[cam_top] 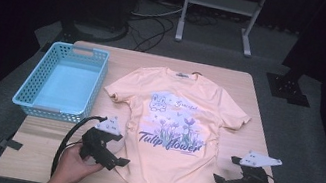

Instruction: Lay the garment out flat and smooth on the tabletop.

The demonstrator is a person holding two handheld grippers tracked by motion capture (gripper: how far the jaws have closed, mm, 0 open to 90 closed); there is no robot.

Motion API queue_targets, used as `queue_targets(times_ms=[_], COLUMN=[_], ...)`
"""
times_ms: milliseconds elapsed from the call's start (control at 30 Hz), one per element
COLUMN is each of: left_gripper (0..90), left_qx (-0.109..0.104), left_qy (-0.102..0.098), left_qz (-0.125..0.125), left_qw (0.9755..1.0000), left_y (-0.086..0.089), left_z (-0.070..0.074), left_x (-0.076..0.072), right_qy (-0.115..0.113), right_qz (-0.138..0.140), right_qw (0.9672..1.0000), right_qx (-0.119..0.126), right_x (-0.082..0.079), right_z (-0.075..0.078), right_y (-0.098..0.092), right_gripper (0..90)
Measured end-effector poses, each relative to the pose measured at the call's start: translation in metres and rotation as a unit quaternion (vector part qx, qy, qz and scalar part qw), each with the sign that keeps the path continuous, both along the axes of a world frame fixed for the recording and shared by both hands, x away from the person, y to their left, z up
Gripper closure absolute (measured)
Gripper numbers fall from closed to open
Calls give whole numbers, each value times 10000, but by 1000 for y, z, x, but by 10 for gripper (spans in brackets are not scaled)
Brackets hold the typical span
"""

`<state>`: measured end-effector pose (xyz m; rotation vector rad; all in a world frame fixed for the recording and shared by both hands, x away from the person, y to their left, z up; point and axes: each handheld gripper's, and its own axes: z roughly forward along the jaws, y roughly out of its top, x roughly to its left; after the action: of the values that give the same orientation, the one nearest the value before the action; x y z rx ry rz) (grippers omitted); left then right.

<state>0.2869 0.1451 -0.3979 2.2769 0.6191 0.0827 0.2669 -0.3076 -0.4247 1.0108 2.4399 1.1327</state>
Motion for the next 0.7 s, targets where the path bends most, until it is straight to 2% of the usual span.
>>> queue_targets(times_ms=[167, 500, 600, 700], left_gripper=[106, 106, 106, 106], left_qx=[-51, -155, -126, -248], left_qy=[-31, -21, -119, -146], left_qz=[22, 93, 152, 197], left_qw=[10000, 9998, 9997, 9994], left_y=[7, 19, 23, 28], left_z=[1, -4, -4, -5], left_x=[-9, -23, -30, -35], right_qy=[-3, 55, 45, 33], right_qz=[-39, -102, -109, -142], right_qw=[10000, 9999, 9999, 9998], right_qx=[77, 35, 43, 102], right_x=[-8, -22, -28, -32], right_z=[-2, -5, -5, -6], right_y=[-3, -10, -12, -13], right_gripper=[64, 64, 64, 64])
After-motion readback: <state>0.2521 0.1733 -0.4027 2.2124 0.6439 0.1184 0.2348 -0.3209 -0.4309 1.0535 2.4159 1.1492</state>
